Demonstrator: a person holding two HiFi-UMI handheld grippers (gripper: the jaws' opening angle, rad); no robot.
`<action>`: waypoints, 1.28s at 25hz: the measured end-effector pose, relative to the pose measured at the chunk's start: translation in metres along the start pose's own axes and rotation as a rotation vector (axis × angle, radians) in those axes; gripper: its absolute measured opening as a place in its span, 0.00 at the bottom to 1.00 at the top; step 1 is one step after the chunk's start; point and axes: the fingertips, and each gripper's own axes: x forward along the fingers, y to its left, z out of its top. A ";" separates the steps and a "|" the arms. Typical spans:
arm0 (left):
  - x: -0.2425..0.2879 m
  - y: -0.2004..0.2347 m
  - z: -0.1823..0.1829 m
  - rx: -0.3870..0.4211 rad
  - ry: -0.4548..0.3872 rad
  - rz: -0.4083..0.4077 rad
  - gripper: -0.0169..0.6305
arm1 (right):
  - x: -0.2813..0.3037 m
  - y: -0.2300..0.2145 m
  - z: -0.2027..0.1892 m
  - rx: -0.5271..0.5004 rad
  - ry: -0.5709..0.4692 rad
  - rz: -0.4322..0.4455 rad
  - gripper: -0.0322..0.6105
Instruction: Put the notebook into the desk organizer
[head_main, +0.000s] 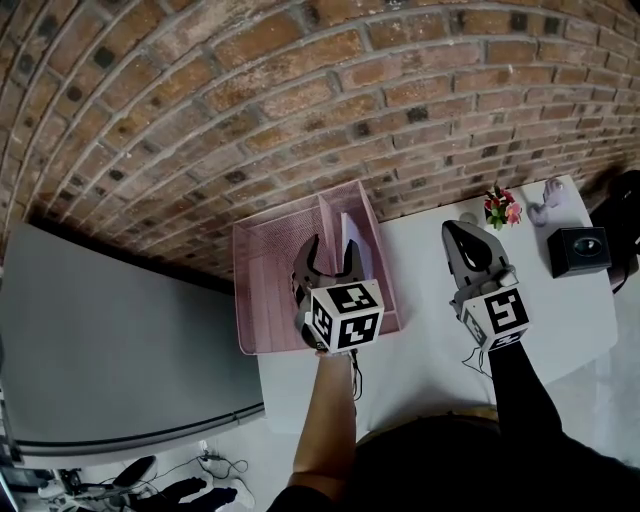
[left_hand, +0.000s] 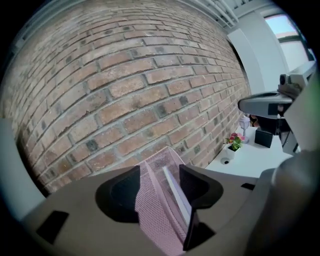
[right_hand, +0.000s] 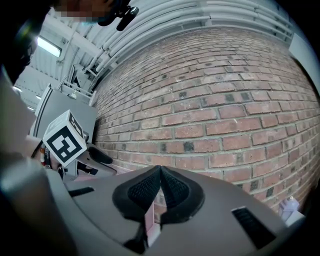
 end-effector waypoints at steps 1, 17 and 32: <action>0.001 -0.001 0.001 0.012 -0.004 -0.002 0.44 | 0.000 0.000 -0.001 0.001 0.001 -0.001 0.08; -0.005 -0.011 0.008 0.000 -0.079 -0.022 0.50 | -0.003 0.001 -0.002 0.004 0.003 0.000 0.08; -0.041 0.009 0.015 -0.086 -0.207 -0.034 0.50 | -0.014 0.028 0.023 -0.025 -0.031 -0.005 0.08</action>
